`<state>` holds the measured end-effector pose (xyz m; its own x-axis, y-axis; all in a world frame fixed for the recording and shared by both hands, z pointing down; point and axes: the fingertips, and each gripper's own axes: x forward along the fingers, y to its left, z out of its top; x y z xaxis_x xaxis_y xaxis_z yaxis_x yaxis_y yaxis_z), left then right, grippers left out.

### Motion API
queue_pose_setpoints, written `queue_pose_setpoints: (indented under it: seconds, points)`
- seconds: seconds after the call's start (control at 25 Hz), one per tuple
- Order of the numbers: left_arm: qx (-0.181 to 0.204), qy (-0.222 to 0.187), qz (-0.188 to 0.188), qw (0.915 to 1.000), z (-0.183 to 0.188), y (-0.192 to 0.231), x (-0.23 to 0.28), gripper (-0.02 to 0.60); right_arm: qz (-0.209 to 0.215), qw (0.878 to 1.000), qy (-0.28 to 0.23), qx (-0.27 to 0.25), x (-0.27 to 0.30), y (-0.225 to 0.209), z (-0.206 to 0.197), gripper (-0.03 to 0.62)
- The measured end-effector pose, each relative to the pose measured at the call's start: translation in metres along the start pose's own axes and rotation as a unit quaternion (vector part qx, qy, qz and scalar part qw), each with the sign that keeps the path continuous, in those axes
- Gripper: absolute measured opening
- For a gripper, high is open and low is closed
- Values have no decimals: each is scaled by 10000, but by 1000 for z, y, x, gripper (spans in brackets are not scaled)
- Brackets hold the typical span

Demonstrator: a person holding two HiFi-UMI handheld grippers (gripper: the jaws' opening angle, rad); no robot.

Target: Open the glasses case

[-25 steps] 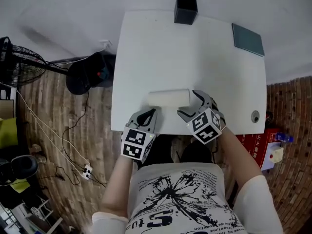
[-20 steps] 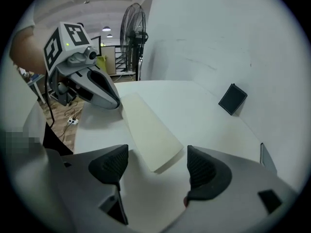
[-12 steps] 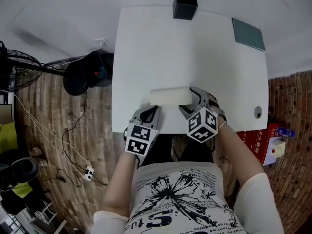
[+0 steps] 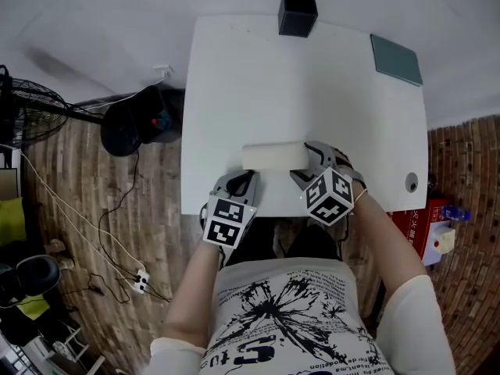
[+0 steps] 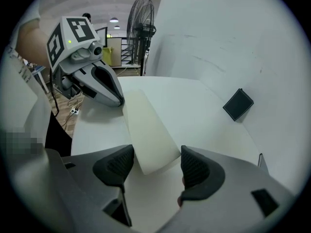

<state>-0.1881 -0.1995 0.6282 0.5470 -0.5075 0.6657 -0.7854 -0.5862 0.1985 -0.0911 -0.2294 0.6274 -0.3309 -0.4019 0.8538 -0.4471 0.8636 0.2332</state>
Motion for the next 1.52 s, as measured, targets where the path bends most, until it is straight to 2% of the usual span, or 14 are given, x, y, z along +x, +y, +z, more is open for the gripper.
queue_pose_setpoints:
  seconds: [0.32, 0.52, 0.68, 0.8, 1.2, 1.52]
  points:
    - [-107, -11, -43, 9999, 2, 0, -1, 14, 365, 9993, -3, 18, -8, -2, 0, 301]
    - [-328, -7, -48, 9994, 2, 3, -1, 14, 487, 9987, -51, 104, -15, -5, 4, 279]
    - [-397, -2, -32, 9992, 3, 3, 1, 14, 137, 9995, -251, 154, -23, -22, 14, 130]
    - [-432, 3, -39, 9991, 5, 5, 1, 14, -15, 9998, -212, -8, -21, -30, 18, 98]
    - [-538, 54, -99, 9985, 6, 6, 1, 14, -201, 9993, -272, 130, -9, -53, 24, 68]
    - [-528, 73, -122, 9985, 6, 8, 1, 14, -284, 9990, -301, 162, 4, -68, 26, 84]
